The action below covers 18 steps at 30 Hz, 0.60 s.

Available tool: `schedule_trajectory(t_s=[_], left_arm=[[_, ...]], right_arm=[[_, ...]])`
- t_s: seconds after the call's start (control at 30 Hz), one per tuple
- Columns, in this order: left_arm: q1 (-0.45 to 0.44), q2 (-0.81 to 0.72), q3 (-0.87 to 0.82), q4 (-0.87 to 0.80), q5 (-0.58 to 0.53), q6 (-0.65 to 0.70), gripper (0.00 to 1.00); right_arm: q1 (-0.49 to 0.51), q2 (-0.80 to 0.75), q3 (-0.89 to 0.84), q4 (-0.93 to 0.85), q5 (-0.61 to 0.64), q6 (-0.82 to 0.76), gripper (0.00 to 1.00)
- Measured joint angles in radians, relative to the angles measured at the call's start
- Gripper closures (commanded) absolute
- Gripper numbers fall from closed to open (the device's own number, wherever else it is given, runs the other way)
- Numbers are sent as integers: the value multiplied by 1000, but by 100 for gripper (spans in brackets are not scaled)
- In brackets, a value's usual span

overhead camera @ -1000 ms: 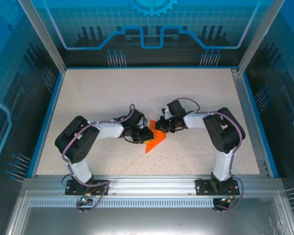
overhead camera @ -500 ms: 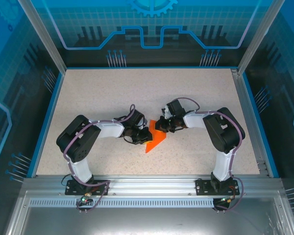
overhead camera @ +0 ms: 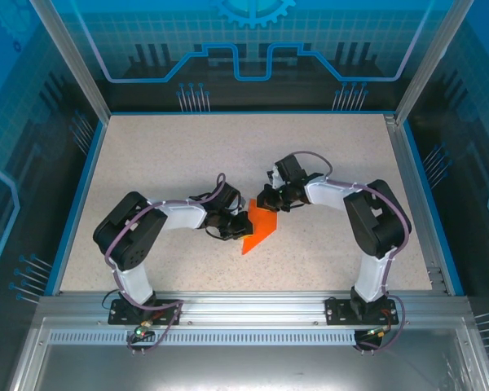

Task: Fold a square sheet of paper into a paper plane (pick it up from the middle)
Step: Fourth fold the wing at the center of the table.

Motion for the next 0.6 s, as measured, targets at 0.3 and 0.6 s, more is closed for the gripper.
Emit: schedule_trajectory(t_s=[0.3,0.6], left_arm=[[0,-1,-2,1,-1,0,91],[0,-2,-9,30,-23,0,91]], right_arm=[[16,32,-89,75,-5,18,94],[-103,78,-66,83,-126,-47,92]])
